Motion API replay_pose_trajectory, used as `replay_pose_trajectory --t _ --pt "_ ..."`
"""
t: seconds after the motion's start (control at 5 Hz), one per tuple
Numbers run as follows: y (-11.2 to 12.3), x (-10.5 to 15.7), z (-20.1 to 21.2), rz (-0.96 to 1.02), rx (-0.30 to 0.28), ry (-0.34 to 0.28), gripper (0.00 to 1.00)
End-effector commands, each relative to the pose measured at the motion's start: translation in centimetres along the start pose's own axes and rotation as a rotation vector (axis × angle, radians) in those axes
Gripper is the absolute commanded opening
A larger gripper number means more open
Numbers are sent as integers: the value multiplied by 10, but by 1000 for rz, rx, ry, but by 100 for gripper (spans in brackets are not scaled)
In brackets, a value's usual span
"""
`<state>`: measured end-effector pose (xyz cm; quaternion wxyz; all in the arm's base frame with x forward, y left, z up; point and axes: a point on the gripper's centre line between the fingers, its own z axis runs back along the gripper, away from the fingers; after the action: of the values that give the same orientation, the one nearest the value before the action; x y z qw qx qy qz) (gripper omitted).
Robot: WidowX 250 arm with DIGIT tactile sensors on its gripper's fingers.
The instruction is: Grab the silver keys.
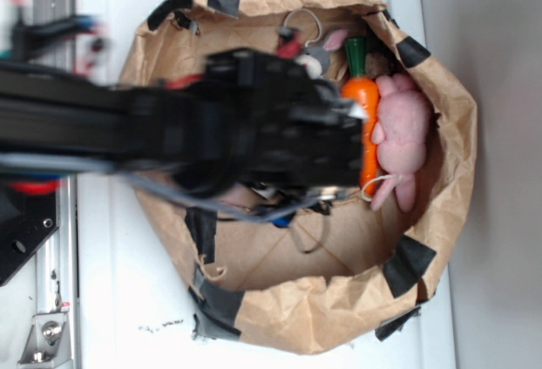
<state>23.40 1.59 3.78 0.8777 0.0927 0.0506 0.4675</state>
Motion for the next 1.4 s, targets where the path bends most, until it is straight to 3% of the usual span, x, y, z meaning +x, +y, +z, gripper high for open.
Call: replay_pose_trajectory --t 0.0,0.2,0.4,0.6,0.8,1.2 --pt "20 6 110 -99 -591 -144 0" --pt "22 10 161 -95 -558 -170 0" --pt "13 7 149 -134 -493 -177 0" --pt "10 6 146 -139 -415 -225 0" --pt "9 3 141 -163 -368 -213 0" --pt "8 1 135 -165 -341 -190 0"
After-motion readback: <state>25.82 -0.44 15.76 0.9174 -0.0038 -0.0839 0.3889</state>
